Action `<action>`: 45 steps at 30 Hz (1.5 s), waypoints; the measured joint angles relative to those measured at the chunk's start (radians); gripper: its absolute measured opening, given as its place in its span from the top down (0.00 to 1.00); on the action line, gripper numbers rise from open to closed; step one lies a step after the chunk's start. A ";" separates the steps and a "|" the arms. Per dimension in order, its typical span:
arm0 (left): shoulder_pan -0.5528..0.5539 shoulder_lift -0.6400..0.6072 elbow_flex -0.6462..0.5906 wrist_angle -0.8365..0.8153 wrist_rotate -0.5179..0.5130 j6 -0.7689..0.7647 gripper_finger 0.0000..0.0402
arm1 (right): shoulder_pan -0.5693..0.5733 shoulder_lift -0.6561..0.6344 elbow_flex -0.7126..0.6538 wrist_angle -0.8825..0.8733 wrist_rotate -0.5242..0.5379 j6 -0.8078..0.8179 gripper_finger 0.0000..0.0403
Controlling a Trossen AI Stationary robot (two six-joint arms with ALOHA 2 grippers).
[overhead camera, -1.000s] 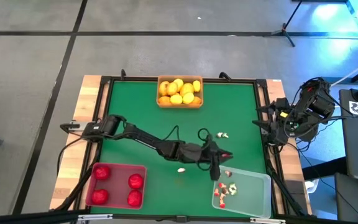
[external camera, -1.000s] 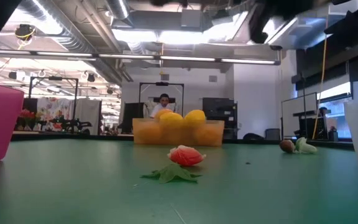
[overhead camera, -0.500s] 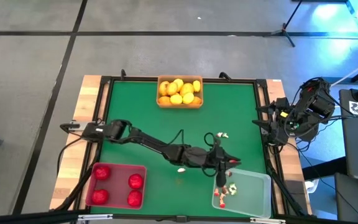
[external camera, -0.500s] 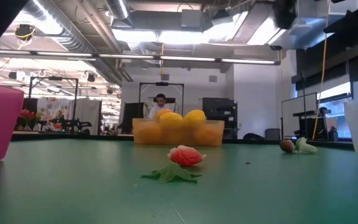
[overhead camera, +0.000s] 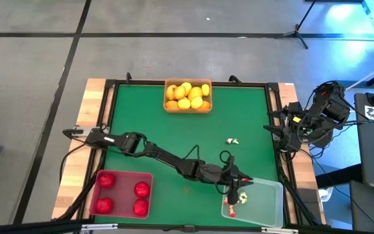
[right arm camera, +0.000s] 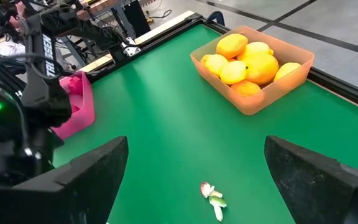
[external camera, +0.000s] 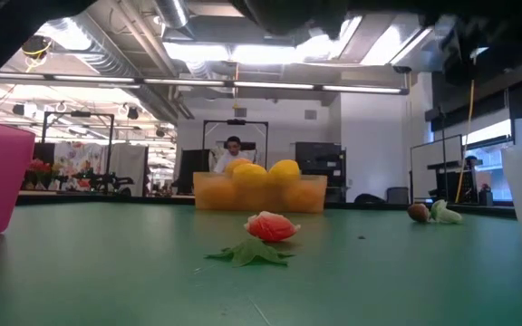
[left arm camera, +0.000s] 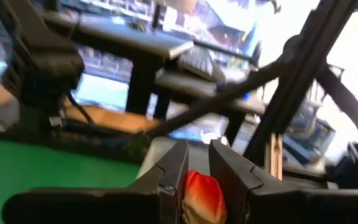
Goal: Sort produce into baskets
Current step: Put the red mushroom into the transparent bin, then put the brown mushroom into the transparent bin
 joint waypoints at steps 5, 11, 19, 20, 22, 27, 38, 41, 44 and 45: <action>-0.012 0.038 0.000 -0.004 0.018 -0.001 0.82 | 0.000 0.000 0.000 0.000 0.000 0.000 0.07; -0.022 0.048 0.000 -0.048 0.022 -0.016 0.74 | 0.000 0.000 0.000 -0.002 -0.022 -0.005 0.07; -0.011 0.046 0.004 -0.056 0.021 -0.126 0.56 | 0.000 0.000 0.000 -0.012 -0.026 -0.007 0.07; -0.006 0.046 0.012 -0.059 0.021 -0.134 0.54 | 0.000 0.000 0.000 -0.012 -0.026 -0.007 0.07; 0.009 0.044 0.043 -0.077 0.021 -0.148 0.53 | 0.000 0.000 0.000 -0.012 -0.026 -0.007 0.07; 0.059 0.040 0.156 -0.241 0.064 -0.184 0.52 | 0.000 0.000 0.000 -0.012 -0.026 -0.008 0.07; 0.182 0.040 0.286 -0.557 0.100 -0.134 0.52 | 0.000 0.000 0.000 -0.024 -0.027 -0.008 0.07; 0.207 0.031 0.286 -0.593 0.100 -0.114 0.52 | 0.000 0.000 0.000 -0.034 -0.052 -0.008 0.07; 0.226 0.005 0.286 -0.668 0.102 -0.056 0.52 | 0.000 0.000 0.000 -0.042 -0.088 -0.009 0.07; 0.231 -0.005 0.286 -0.696 0.102 -0.023 0.53 | 0.000 0.000 0.000 -0.043 -0.098 -0.008 0.07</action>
